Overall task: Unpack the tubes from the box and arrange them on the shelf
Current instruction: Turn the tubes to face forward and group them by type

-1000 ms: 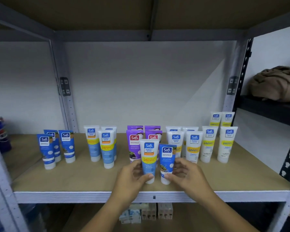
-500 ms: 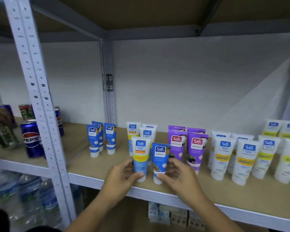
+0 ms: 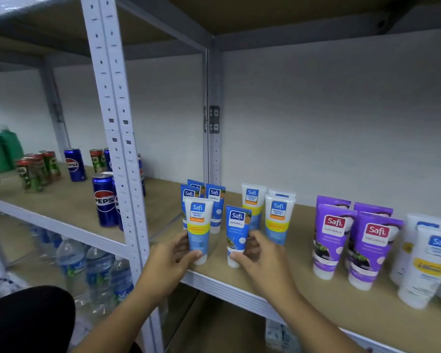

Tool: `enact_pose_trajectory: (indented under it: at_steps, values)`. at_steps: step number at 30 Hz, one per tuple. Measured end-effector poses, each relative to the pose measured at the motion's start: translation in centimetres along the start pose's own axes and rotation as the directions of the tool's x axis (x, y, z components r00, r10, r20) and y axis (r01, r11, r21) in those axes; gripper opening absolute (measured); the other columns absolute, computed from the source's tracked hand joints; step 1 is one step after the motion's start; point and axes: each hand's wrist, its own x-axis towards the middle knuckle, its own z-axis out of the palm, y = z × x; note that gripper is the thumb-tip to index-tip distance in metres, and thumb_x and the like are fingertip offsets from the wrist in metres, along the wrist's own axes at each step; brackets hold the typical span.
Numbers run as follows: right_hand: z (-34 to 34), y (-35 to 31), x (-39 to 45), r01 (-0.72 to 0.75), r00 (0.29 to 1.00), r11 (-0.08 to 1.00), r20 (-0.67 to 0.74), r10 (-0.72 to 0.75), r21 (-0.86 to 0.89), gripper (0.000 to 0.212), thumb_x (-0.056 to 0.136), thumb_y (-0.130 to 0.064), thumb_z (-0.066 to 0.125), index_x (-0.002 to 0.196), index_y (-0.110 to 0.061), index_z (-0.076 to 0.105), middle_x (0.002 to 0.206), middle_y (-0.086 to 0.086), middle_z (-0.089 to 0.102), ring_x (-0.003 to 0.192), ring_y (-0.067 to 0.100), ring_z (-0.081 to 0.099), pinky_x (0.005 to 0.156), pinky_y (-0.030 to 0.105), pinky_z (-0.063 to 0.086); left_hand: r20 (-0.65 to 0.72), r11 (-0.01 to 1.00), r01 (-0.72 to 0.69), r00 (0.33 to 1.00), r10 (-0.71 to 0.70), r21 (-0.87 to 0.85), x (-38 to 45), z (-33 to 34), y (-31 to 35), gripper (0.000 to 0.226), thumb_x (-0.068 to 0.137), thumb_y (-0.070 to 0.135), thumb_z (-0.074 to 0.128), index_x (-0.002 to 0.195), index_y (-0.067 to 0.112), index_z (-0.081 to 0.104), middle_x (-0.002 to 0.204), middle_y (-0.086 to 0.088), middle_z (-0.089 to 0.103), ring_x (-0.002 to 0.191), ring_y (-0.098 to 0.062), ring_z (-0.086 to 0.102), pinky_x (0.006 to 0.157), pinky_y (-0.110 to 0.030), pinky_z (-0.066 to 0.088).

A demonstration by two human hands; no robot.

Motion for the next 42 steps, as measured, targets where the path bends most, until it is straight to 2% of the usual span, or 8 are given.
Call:
enact_pose_trajectory:
  at_steps: [2, 5, 7, 11, 13, 24, 30, 42]
  values:
    - [1.2, 0.1, 0.8, -0.027, 1.000, 1.000, 0.002, 0.027, 0.015, 0.033, 0.075, -0.017, 0.084, 0.101, -0.020, 0.064, 0.088, -0.013, 0.071, 0.078, -0.006, 0.066, 0.070, 0.008, 0.050, -0.066, 1.000, 0.018, 0.998, -0.019, -0.022, 0.2, -0.7, -0.5, 0.045, 0.080, 0.010, 0.079, 0.116, 0.030, 0.060, 0.108, 0.019, 0.071, 0.105, 0.002, 0.067, 0.091, -0.019, 0.054]
    - [2.9, 0.4, 1.9, -0.057, 0.998, 0.998, -0.020, 0.058, 0.036, 0.031, 0.074, -0.018, 0.084, 0.096, -0.018, 0.062, 0.087, -0.010, 0.072, 0.077, -0.004, 0.067, 0.070, 0.015, 0.055, -0.117, 0.999, 0.034, 0.993, -0.036, -0.017, 0.3, -1.2, -0.6, 0.044, 0.080, 0.009, 0.077, 0.108, 0.035, 0.056, 0.105, 0.025, 0.065, 0.098, 0.017, 0.062, 0.080, -0.007, 0.052]
    - [3.8, 0.3, 2.5, -0.061, 0.997, 0.997, -0.036, 0.063, 0.041, 0.028, 0.075, -0.017, 0.084, 0.091, -0.019, 0.062, 0.083, -0.009, 0.072, 0.075, -0.002, 0.067, 0.070, 0.019, 0.056, -0.124, 0.999, 0.036, 0.992, -0.037, -0.006, 0.5, -1.3, -0.8, 0.043, 0.081, 0.010, 0.077, 0.111, 0.032, 0.056, 0.103, 0.028, 0.063, 0.095, 0.022, 0.060, 0.075, -0.002, 0.049]
    - [5.1, -0.1, 3.5, -0.073, 0.997, 0.997, -0.030, 0.074, 0.032, 0.024, 0.079, -0.019, 0.081, 0.091, -0.020, 0.061, 0.080, -0.014, 0.068, 0.076, -0.007, 0.064, 0.067, 0.012, 0.052, -0.151, 0.999, 0.020, 0.989, -0.013, 0.044, 0.7, -1.5, -0.9, 0.044, 0.081, 0.016, 0.078, 0.119, 0.028, 0.059, 0.107, 0.022, 0.067, 0.099, 0.014, 0.063, 0.078, -0.006, 0.051]
    - [5.7, -0.2, 4.0, -0.089, 0.995, 0.996, -0.032, 0.090, 0.032, 0.024, 0.079, -0.021, 0.080, 0.093, -0.022, 0.060, 0.081, -0.015, 0.068, 0.074, -0.006, 0.064, 0.069, 0.014, 0.053, -0.166, 0.998, 0.002, 0.986, 0.008, 0.062, 0.9, -1.5, -1.1, 0.045, 0.081, 0.016, 0.078, 0.120, 0.027, 0.060, 0.108, 0.019, 0.069, 0.100, 0.010, 0.065, 0.082, -0.009, 0.053]
    - [7.3, -0.7, 5.3, -0.116, 0.992, 0.993, -0.054, 0.116, 0.020, 0.027, 0.079, -0.023, 0.080, 0.096, -0.021, 0.060, 0.087, -0.010, 0.069, 0.080, 0.001, 0.066, 0.075, 0.024, 0.057, -0.162, 0.997, -0.011, 0.987, 0.022, 0.074, 0.6, -1.3, -1.3, 0.050, 0.083, 0.017, 0.076, 0.129, 0.025, 0.059, 0.103, 0.026, 0.066, 0.101, 0.016, 0.061, 0.079, -0.001, 0.046]
    - [7.4, -0.7, 5.3, -0.113, 0.992, 0.993, -0.053, 0.114, 0.029, 0.027, 0.080, -0.024, 0.080, 0.099, -0.019, 0.060, 0.084, -0.012, 0.067, 0.081, 0.001, 0.066, 0.075, 0.024, 0.057, -0.167, 0.997, -0.029, 0.985, 0.041, 0.077, 1.1, -1.4, -1.4, 0.051, 0.082, 0.018, 0.077, 0.129, 0.021, 0.060, 0.110, 0.018, 0.070, 0.102, 0.011, 0.064, 0.084, -0.004, 0.048]
    - [7.5, -0.7, 5.2, -0.115, 0.992, 0.993, -0.046, 0.116, 0.022, 0.030, 0.082, -0.025, 0.077, 0.107, -0.018, 0.061, 0.096, -0.008, 0.070, 0.086, 0.002, 0.066, 0.079, 0.024, 0.057, -0.147, 0.996, -0.002, 0.989, 0.015, 0.084, 1.0, -1.6, -1.5, 0.054, 0.082, 0.022, 0.077, 0.131, 0.025, 0.057, 0.108, 0.025, 0.065, 0.102, 0.014, 0.061, 0.082, -0.002, 0.047]
